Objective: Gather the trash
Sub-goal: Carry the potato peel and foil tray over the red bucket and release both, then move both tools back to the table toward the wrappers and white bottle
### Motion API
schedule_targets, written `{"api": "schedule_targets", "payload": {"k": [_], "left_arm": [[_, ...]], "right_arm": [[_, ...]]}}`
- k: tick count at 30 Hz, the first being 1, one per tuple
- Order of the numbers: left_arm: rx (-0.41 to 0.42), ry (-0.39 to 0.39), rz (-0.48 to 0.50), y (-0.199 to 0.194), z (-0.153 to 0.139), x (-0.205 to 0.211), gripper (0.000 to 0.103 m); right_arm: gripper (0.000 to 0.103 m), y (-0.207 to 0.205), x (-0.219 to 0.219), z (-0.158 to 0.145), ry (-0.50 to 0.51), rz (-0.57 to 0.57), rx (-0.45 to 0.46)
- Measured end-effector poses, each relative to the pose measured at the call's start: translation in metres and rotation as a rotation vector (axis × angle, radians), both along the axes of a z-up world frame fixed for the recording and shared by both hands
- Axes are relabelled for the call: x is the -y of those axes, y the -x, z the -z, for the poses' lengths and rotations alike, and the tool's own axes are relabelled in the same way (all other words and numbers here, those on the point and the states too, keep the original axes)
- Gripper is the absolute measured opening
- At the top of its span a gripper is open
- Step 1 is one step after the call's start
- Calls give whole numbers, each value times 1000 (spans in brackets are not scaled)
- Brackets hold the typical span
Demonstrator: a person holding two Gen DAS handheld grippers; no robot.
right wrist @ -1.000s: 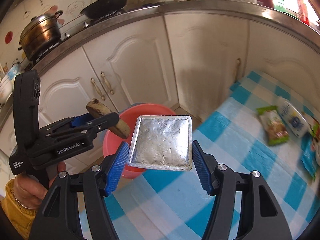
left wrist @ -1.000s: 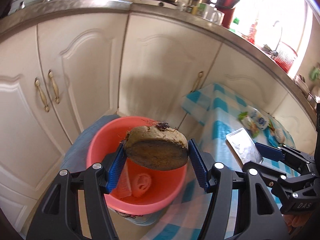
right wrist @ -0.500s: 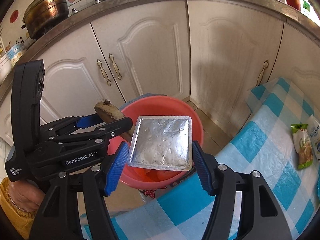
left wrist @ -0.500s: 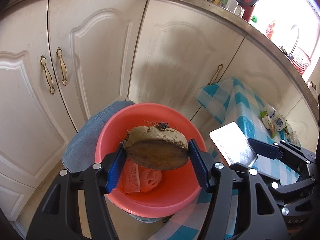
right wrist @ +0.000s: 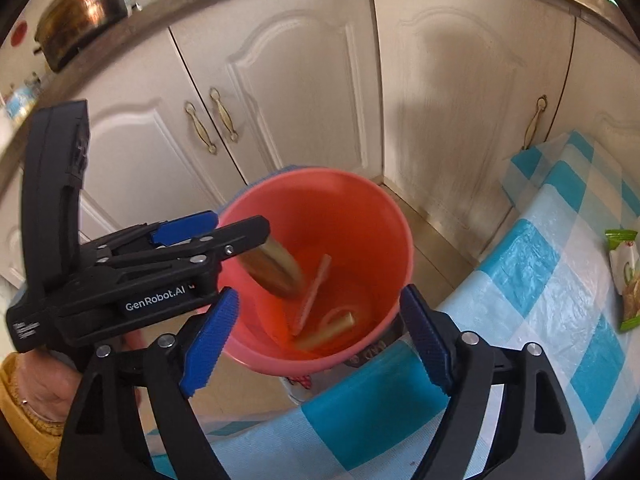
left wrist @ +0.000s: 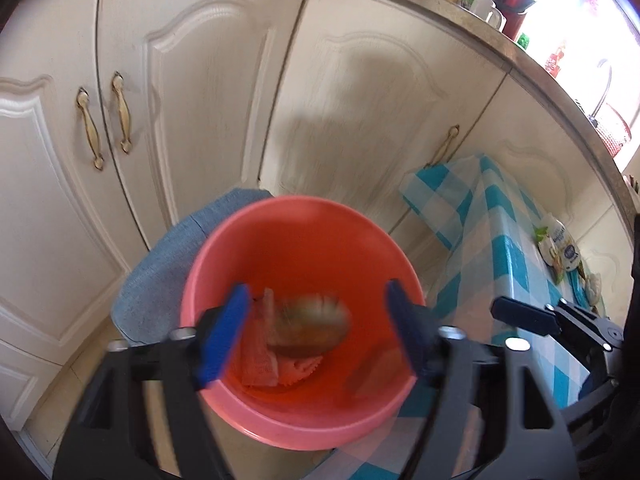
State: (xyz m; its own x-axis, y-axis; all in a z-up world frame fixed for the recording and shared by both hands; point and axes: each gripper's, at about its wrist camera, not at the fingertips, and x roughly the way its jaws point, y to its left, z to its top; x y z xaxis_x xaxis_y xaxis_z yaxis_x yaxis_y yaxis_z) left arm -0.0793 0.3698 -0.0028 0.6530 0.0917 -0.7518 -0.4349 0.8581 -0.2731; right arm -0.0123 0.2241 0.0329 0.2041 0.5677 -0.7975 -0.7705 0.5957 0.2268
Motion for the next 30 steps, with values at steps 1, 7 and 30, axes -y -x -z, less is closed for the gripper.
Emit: {"api": "schedule_targets", "payload": {"k": [1,7,30], "left_arm": [[4,-11,-4,0,-2,0,85],[4,-39,-32,5,-12,0,91],[132,-3,79,21,-64,53,99]], "right_arm": [[82,-1,2,-1,-9,7,-5],[88,-3,32,-16,-67,101,7],[89,30,184,-41,-237,443,27]]}}
